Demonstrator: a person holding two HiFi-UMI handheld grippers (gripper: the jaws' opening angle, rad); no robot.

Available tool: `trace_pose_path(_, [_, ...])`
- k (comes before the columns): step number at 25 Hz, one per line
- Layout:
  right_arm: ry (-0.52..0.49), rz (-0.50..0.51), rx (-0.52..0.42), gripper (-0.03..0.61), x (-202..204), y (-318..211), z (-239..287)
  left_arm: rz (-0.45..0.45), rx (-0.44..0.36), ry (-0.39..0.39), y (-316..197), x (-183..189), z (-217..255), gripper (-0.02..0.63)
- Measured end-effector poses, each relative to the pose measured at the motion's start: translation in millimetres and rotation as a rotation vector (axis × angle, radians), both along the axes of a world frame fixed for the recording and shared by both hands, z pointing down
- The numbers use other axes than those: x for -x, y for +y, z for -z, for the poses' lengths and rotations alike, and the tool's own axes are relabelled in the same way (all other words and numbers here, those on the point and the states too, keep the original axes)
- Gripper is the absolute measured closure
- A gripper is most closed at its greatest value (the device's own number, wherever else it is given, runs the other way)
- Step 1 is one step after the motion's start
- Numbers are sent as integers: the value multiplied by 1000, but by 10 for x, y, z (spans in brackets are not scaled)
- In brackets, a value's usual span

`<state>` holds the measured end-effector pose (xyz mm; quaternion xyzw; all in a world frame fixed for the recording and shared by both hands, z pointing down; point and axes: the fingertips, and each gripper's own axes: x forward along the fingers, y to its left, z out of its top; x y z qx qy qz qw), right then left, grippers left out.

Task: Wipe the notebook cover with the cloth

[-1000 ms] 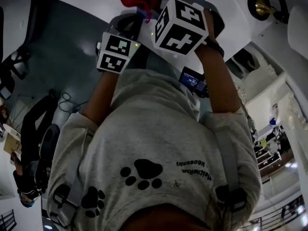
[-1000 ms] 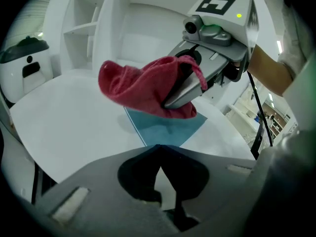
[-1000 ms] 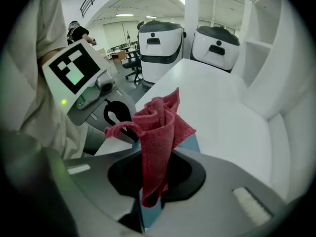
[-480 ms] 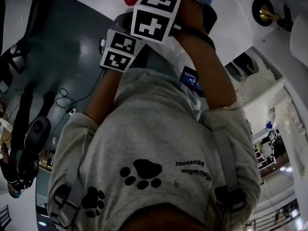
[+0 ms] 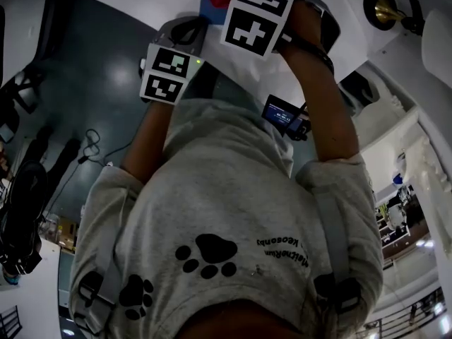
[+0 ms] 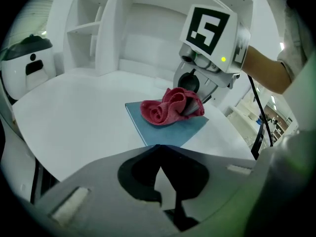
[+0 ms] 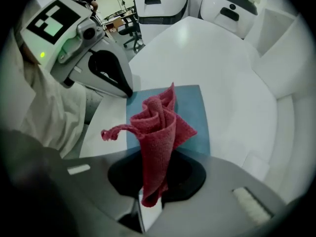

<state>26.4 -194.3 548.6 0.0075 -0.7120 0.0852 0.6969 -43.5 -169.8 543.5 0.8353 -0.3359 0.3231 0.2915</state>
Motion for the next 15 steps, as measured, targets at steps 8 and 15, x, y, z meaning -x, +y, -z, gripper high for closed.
trace_pose_path(8, [60, -73, -3, 526, -484, 23, -3, -9, 1, -24, 38, 68, 0, 615])
trace_pose_path(15, [103, -126, 6, 526, -877, 32, -43, -12, 8, -43, 67, 29, -60, 615])
